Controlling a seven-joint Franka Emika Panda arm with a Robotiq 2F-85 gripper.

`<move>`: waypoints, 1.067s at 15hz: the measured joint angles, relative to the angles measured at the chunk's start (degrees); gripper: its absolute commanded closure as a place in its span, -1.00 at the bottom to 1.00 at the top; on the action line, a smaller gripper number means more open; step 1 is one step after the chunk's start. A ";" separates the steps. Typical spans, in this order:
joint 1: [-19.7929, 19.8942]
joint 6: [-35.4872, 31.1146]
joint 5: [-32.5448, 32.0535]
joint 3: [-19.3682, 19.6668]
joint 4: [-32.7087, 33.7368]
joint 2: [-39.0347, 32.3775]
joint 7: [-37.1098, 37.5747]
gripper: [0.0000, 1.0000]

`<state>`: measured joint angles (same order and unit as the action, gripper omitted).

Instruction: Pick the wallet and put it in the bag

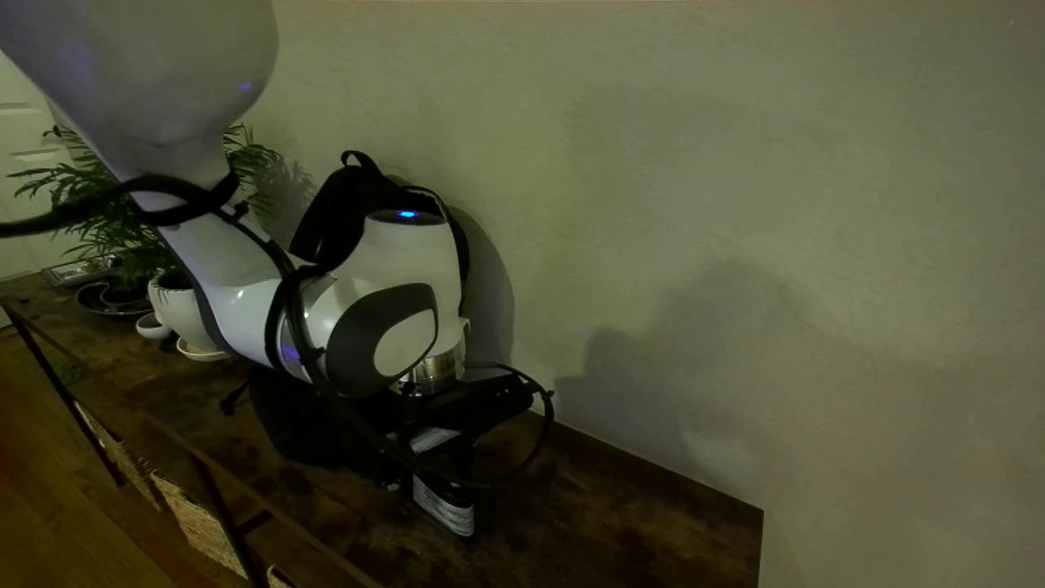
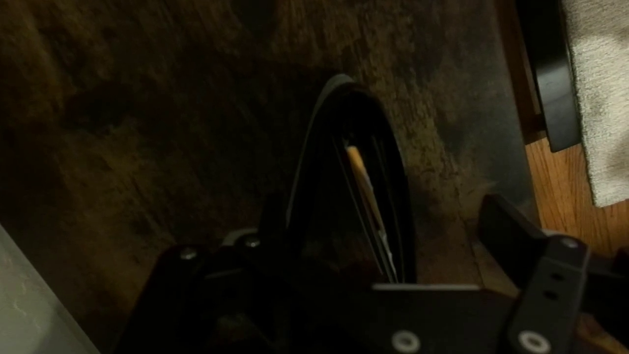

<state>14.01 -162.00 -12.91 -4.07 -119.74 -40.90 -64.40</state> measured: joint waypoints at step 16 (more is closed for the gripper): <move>-0.58 -3.20 -1.34 0.13 1.11 -2.72 0.10 0.75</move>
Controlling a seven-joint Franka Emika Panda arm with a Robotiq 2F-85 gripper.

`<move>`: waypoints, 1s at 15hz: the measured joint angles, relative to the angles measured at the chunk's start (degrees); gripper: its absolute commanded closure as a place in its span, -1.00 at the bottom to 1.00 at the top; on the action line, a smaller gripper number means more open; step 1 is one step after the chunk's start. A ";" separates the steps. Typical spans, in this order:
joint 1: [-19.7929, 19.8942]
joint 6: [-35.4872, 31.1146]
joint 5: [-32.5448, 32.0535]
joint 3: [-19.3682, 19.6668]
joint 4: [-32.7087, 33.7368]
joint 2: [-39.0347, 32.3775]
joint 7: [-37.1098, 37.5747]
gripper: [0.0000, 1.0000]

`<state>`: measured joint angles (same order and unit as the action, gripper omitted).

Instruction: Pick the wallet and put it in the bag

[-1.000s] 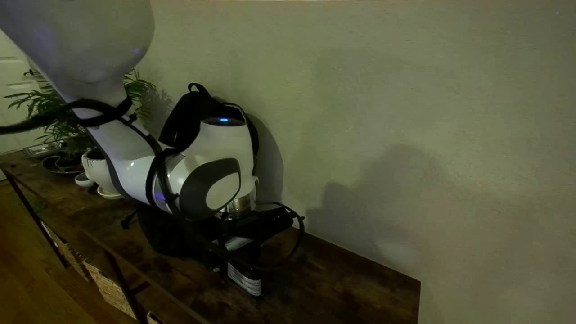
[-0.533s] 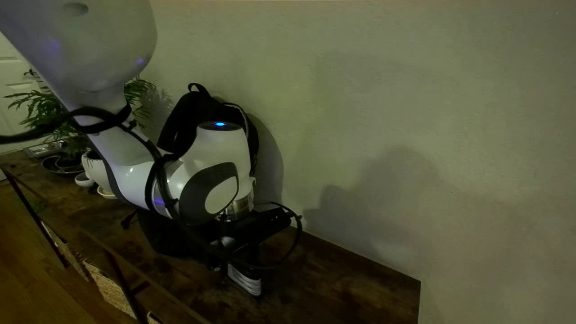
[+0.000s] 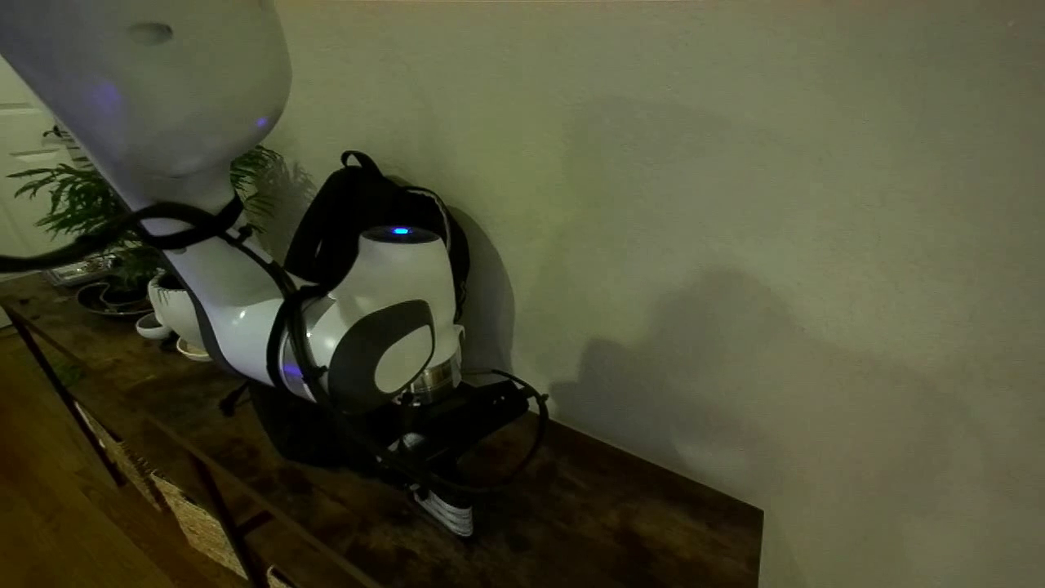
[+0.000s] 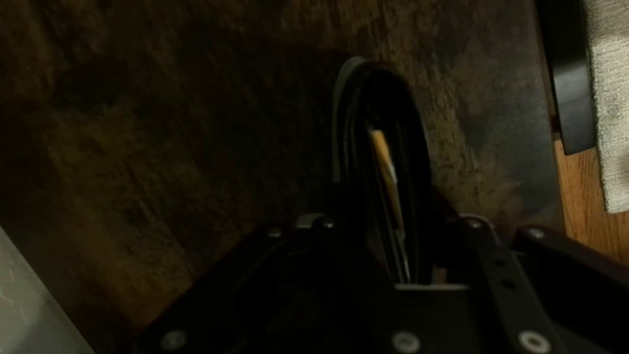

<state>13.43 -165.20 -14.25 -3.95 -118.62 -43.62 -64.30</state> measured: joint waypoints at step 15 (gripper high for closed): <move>-2.99 6.10 1.18 1.86 0.04 1.97 13.62 0.92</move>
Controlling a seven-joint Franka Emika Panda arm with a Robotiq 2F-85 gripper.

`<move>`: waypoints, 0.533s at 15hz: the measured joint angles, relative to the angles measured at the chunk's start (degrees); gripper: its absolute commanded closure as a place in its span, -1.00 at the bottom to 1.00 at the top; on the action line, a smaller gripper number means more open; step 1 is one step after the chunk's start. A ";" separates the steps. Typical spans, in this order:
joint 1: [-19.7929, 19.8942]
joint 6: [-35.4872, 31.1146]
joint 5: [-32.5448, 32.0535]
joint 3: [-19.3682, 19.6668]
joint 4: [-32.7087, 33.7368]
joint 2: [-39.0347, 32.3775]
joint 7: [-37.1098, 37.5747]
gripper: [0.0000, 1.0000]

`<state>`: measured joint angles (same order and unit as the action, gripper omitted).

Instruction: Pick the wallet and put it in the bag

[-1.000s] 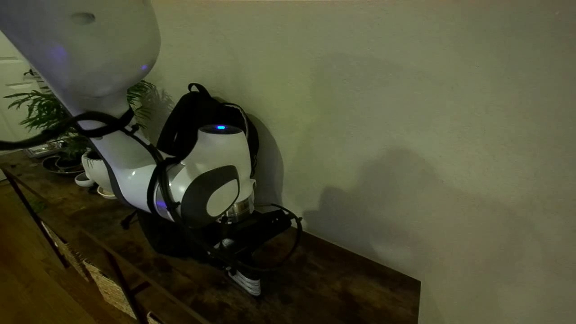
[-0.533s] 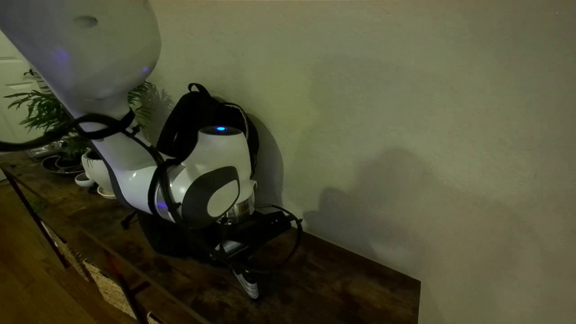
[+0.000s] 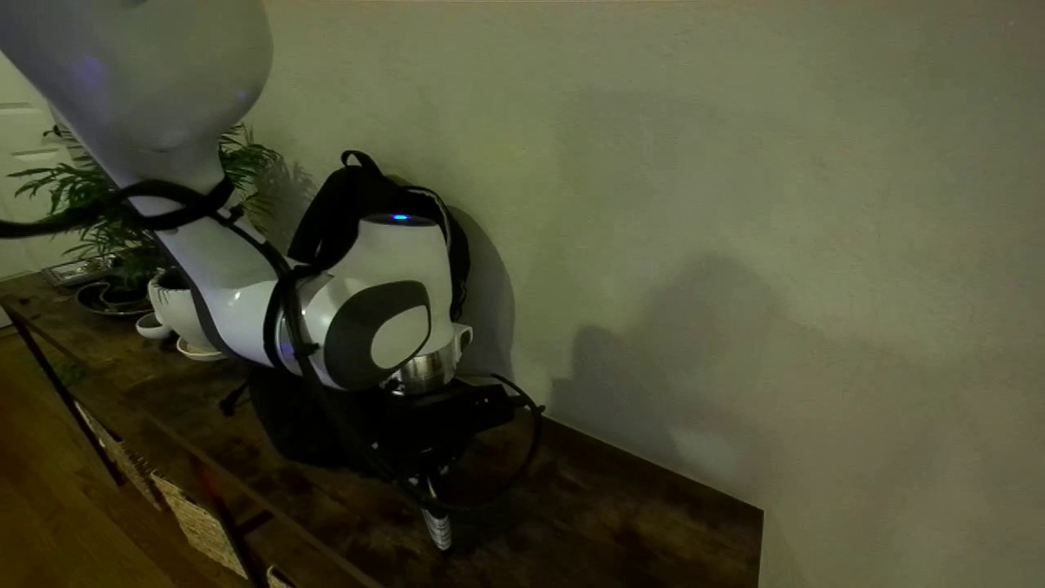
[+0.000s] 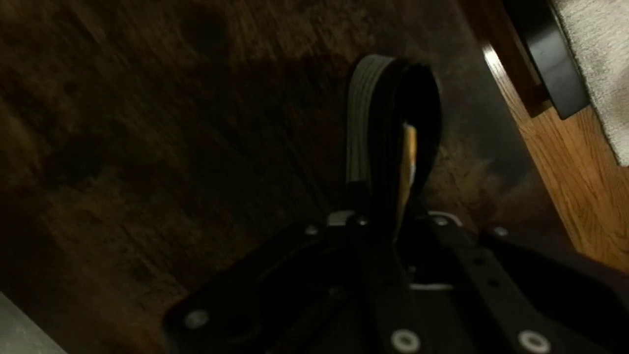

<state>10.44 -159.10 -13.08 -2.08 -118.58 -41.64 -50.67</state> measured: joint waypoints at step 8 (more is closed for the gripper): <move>0.00 6.06 2.40 -1.35 -2.35 9.04 7.00 0.92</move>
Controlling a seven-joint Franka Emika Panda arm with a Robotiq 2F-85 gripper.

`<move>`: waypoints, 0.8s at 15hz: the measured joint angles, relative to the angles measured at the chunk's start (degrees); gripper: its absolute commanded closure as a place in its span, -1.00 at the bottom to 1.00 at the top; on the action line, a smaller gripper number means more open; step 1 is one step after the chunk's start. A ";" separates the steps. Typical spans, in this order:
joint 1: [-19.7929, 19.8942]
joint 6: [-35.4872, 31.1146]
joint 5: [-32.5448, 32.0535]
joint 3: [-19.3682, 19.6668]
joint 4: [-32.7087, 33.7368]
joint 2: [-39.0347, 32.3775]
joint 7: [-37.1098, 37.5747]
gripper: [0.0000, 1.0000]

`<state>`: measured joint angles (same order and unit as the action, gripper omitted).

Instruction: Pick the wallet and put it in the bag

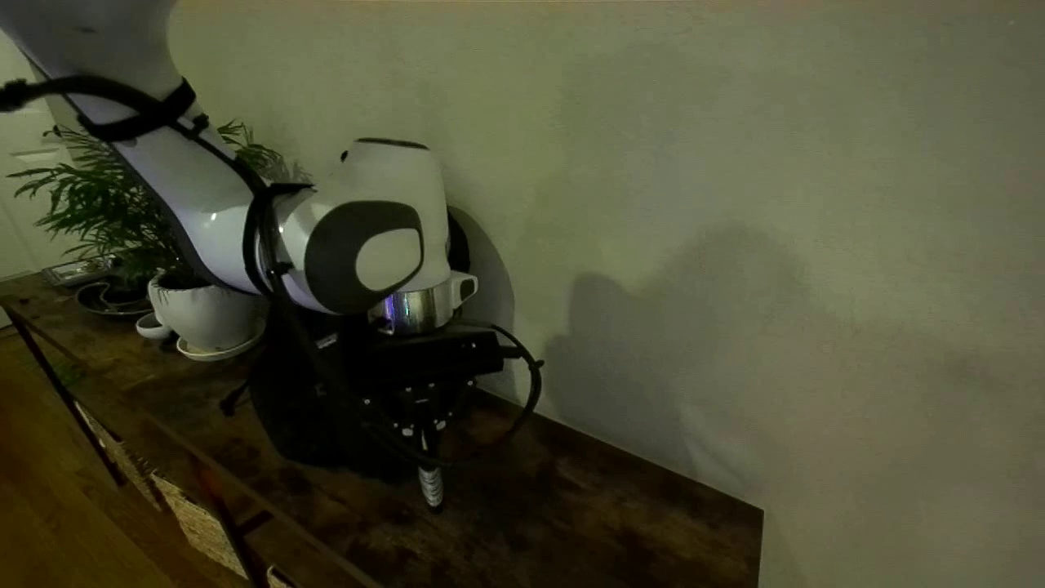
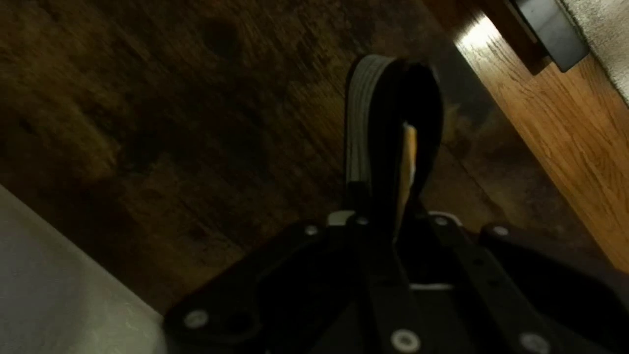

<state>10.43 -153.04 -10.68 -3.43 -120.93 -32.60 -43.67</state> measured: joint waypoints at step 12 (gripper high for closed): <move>-2.07 7.34 5.96 -2.35 -3.81 14.65 3.28 0.92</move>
<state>8.36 -145.69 -4.72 -5.78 -124.74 -17.95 -40.39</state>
